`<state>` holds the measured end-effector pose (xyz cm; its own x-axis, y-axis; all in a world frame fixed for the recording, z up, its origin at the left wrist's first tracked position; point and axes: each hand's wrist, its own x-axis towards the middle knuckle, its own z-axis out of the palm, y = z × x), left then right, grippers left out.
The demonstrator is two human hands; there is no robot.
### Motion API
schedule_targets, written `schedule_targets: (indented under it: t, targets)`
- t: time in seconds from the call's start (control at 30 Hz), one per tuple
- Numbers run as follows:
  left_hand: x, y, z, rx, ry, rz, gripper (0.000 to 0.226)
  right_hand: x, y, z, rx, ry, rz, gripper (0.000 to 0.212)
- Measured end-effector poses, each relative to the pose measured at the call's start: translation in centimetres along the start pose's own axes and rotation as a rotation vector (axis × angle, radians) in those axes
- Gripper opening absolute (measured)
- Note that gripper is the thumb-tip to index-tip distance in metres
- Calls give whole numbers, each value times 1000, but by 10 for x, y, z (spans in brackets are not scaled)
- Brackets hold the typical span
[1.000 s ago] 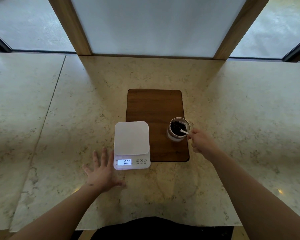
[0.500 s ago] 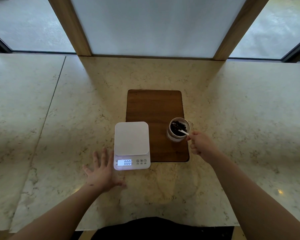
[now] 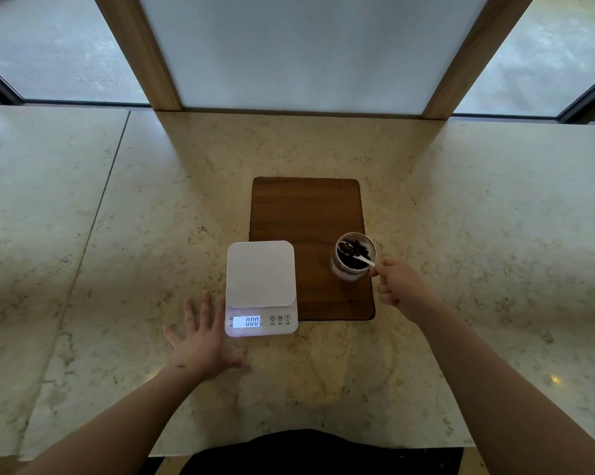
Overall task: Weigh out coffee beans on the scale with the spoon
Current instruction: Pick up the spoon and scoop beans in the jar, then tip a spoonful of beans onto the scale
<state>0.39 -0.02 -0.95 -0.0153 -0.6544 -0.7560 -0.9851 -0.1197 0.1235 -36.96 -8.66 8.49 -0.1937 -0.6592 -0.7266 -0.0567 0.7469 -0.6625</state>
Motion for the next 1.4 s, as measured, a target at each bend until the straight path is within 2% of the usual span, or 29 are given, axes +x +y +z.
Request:
schedule_targets:
  t: [0.7, 0.93, 1.4]
  targets:
    - [1, 1, 1, 5, 21, -8, 154, -13, -7, -6, 5, 16, -28, 30]
    - [-4, 5, -4, -10, 19, -13, 154, -21, -12, 7, 6, -31, -45, 24]
    - [0, -1, 3, -57, 77, 15, 152, -29, -18, 51, -96, -97, -68, 29]
